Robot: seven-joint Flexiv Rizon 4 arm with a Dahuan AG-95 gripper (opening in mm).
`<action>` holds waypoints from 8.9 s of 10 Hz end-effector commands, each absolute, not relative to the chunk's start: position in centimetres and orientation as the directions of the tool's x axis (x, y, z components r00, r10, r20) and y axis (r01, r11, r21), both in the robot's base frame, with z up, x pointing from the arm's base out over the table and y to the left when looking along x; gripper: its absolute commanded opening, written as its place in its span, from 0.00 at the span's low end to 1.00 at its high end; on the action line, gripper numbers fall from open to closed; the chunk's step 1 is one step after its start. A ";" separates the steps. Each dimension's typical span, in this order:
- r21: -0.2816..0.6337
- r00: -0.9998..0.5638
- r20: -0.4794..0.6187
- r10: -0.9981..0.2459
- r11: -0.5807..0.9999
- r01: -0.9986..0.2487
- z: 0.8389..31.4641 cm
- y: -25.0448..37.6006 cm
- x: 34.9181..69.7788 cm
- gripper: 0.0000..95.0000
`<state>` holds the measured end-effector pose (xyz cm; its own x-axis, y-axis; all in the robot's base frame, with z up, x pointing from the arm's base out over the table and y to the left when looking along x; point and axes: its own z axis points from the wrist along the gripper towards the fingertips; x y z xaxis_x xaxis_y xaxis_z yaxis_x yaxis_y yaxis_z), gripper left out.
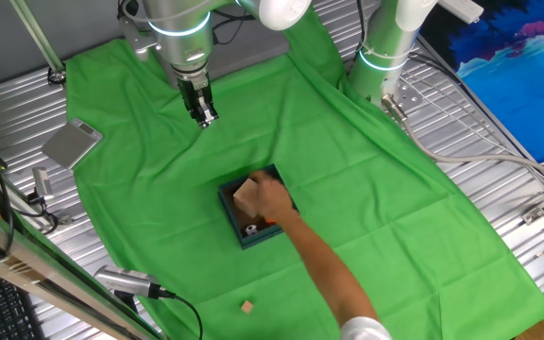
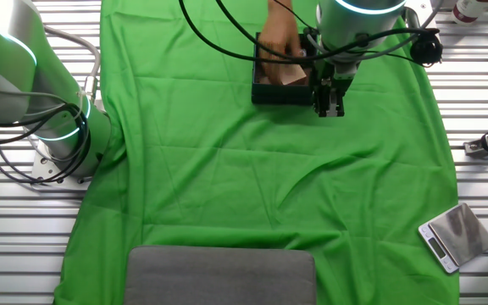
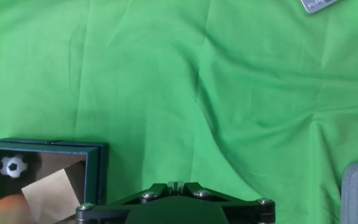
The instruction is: Take everything out of the gift box
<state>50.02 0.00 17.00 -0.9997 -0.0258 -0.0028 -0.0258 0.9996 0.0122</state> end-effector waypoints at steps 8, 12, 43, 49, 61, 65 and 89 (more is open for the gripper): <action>0.012 -1.000 -0.002 -0.026 1.000 -0.026 17.0 0.0 50.0 0.00; 0.012 -1.000 -0.002 -0.026 1.000 -0.026 17.0 0.0 50.0 0.00; 0.012 -1.000 -0.002 -0.026 1.000 -0.026 17.0 0.0 50.0 0.00; 0.011 -1.000 -0.002 -0.027 1.000 -0.027 17.0 0.0 50.0 0.00; 0.011 -1.000 -0.002 -0.027 1.000 -0.027 17.0 0.0 50.0 0.00; 0.011 -1.000 -0.002 -0.027 1.000 -0.027 17.0 0.0 50.0 0.00; 0.011 -0.985 -0.006 -0.171 0.985 -0.171 17.0 0.0 50.0 0.00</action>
<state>50.01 0.01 17.01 -0.9847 -0.1740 -0.0061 -0.1741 0.9847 0.0114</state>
